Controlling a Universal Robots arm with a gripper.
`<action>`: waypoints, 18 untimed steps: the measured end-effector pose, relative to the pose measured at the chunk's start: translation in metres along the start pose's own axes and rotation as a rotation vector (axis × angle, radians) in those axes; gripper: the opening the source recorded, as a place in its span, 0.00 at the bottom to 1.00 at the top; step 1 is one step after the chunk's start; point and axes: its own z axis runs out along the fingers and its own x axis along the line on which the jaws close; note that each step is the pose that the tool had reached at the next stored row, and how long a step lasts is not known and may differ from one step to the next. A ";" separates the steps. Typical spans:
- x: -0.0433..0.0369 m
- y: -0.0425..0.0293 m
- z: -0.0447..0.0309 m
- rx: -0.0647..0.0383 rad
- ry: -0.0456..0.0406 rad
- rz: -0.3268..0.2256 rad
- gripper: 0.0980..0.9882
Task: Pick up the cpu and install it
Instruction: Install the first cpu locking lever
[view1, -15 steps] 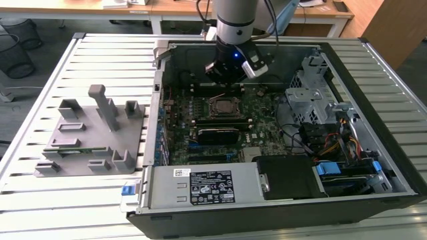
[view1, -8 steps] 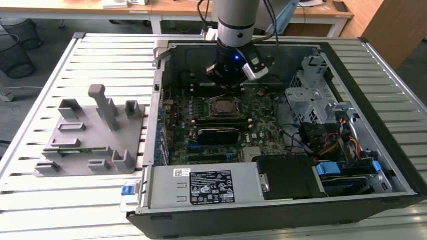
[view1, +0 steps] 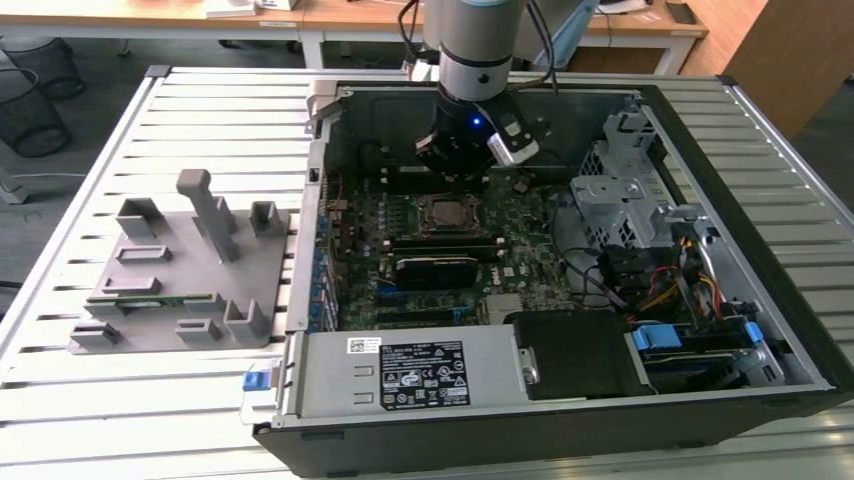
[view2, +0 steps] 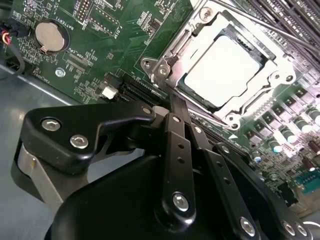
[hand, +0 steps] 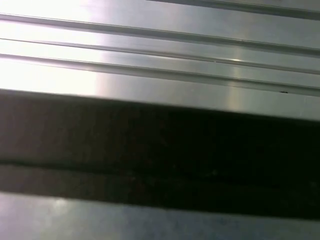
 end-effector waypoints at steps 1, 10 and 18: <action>-0.0003 -0.0001 0.0009 0.000 0.0006 0.000 0.01; -0.0008 -0.0001 0.0005 0.000 0.0012 0.000 0.01; -0.0011 -0.0005 0.0039 0.008 0.0026 0.000 0.01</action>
